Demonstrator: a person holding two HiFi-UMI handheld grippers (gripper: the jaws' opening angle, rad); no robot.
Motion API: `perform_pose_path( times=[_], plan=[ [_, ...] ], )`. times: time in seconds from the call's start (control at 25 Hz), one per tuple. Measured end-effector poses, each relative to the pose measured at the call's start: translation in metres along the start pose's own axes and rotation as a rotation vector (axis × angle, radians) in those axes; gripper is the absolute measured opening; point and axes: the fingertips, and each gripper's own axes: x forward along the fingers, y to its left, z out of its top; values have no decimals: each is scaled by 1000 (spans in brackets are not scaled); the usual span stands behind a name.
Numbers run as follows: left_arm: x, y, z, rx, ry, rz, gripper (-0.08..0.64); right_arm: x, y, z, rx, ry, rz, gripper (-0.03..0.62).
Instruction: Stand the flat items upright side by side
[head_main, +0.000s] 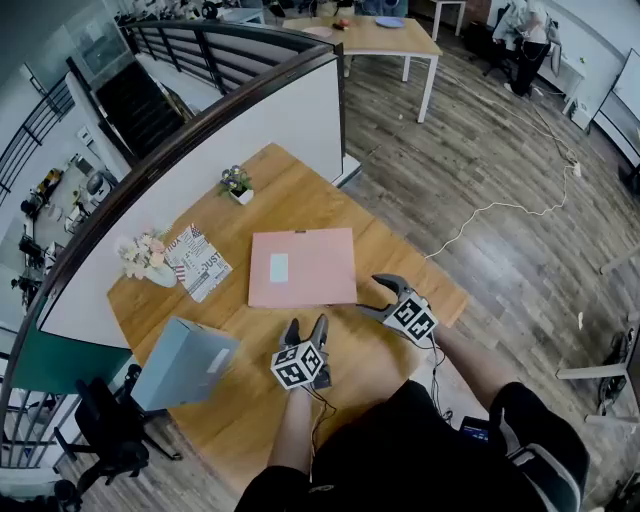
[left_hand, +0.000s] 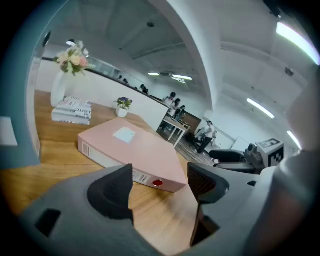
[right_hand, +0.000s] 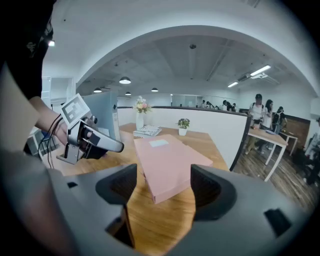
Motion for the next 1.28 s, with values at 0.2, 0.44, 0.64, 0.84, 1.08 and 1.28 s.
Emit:
perform_pose_path(
  times=[0.2,0.44,0.64,0.84,1.08,1.28],
  plan=[
    [32,10,10,-212,-33,84,356,45,-61,14,23,11,148,348],
    [55,19,12,-392,-85,218,362,108,-125,30,-31,84,314,364],
    [54,44,19,-523,-164,341,364,164,-133,33,-58,180,479,372],
    [66,50,6,-593,-156,414,371,198,-130,12,-104,350,596,394],
    [85,51,-13,-575,-66,422,366,212,-118,-7,-87,421,608,358],
    [85,56,-20,-472,10,442,354,194,-115,-15,-11,383,538,347]
  ],
)
